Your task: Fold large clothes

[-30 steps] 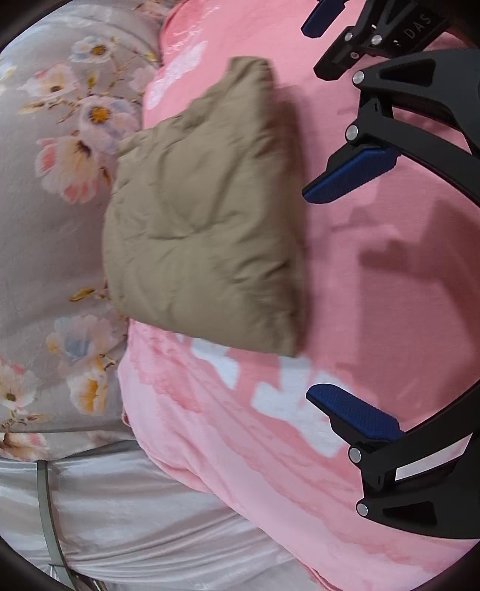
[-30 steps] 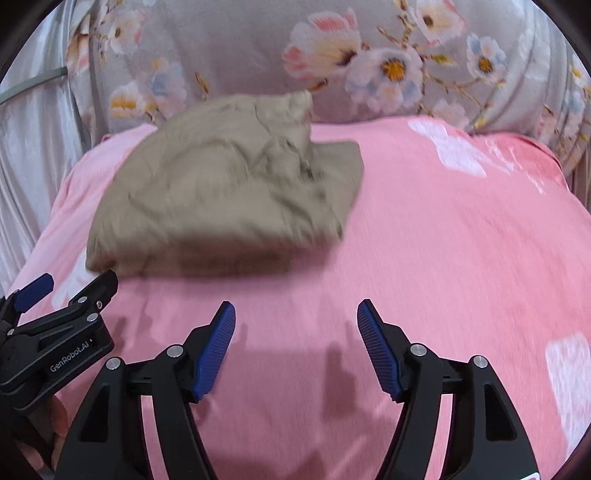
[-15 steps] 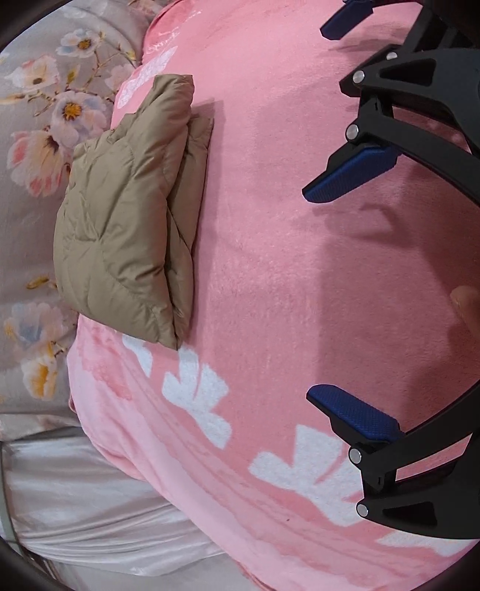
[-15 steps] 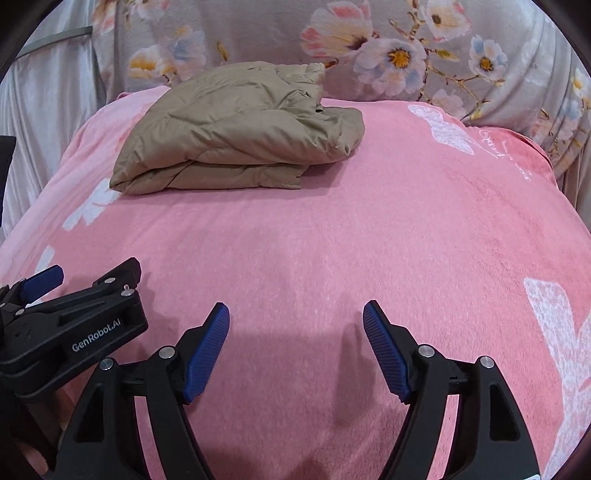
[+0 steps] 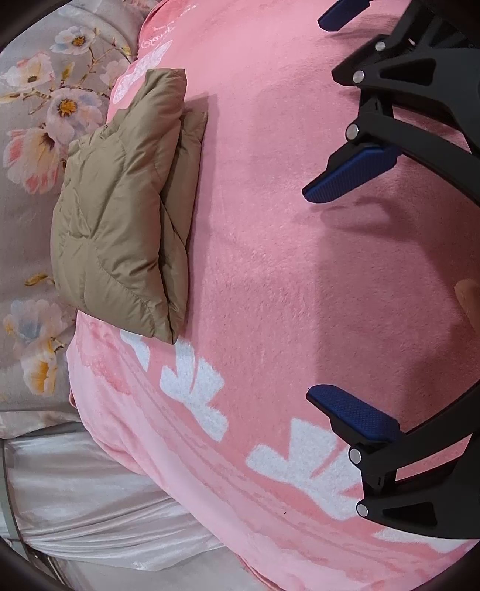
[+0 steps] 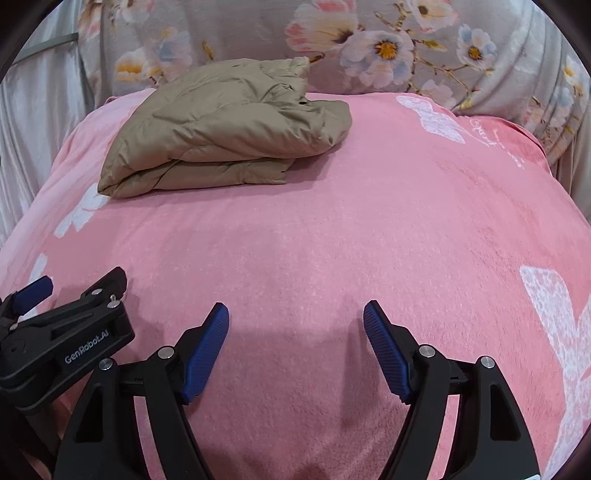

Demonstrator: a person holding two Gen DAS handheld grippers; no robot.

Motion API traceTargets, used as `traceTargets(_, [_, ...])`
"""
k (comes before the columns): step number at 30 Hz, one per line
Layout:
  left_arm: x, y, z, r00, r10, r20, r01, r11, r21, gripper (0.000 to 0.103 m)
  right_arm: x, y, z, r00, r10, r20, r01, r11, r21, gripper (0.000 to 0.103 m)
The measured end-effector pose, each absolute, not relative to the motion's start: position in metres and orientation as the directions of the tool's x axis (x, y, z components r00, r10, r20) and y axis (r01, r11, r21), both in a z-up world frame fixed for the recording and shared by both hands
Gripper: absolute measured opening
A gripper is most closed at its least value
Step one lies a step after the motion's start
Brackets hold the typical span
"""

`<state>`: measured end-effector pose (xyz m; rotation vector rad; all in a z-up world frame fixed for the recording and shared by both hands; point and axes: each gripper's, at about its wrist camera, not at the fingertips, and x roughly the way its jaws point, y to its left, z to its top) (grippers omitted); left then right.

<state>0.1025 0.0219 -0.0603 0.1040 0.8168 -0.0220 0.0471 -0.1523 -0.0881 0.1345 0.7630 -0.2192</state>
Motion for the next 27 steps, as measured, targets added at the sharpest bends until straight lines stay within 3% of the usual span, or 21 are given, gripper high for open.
traceTargets(27, [0.0996, 0.0136, -0.0601, 0.694, 0.040, -0.719, 0.074, 0.989, 0.127, 0.096, 0.0468, -0.1518, -0.0890, 0.703, -0.149, -0.696, 0.239, 0.970, 0.034, 0.073])
